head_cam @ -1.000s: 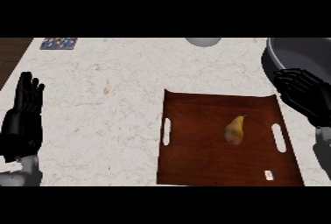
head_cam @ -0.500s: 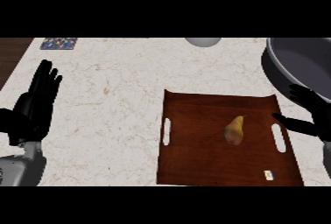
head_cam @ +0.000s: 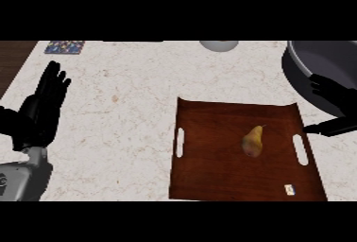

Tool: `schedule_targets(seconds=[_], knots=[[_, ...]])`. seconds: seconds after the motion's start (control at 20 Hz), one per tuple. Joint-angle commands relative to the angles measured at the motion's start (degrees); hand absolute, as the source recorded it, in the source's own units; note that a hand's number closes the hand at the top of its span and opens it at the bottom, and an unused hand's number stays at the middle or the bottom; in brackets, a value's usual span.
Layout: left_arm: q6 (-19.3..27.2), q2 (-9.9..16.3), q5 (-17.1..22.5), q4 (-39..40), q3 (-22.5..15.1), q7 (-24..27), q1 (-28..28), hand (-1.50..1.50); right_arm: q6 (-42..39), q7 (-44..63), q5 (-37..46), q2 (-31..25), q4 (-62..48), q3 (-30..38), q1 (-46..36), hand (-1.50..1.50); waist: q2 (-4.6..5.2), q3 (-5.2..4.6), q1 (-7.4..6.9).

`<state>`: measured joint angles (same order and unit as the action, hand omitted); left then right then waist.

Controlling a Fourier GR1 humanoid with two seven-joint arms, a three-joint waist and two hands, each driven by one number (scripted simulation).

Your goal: Pick the pear from the tray and place it in the pot

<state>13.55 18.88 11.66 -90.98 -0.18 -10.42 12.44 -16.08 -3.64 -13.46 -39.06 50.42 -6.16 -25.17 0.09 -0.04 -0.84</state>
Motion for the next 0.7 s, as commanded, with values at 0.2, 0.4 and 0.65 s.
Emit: schedule_targets(seconds=[0.2, 0.4, 0.65], knots=[[-0.52, -0.27, 0.39, 1.33, 0.89, -0.56, 2.13, 0.0, -16.72, 16.76, 3.1, -1.63, 1.38, -9.43, -10.21, -1.5, 0.1, -0.04, -0.1], [0.75, -0.98, -1.24, -2.58, -0.39, -2.19, -0.33, 0.0, -20.87, 22.1, 3.84, 2.82, -2.02, -11.2, -15.08, -1.5, 0.07, 0.03, -0.51], [-1.56, -0.36, -0.98, -1.09, 2.08, -1.08, -1.03, 0.0, -20.97, 29.3, 4.12, 8.41, -0.52, -9.96, -15.09, -1.5, -0.1, 0.02, 0.42]])
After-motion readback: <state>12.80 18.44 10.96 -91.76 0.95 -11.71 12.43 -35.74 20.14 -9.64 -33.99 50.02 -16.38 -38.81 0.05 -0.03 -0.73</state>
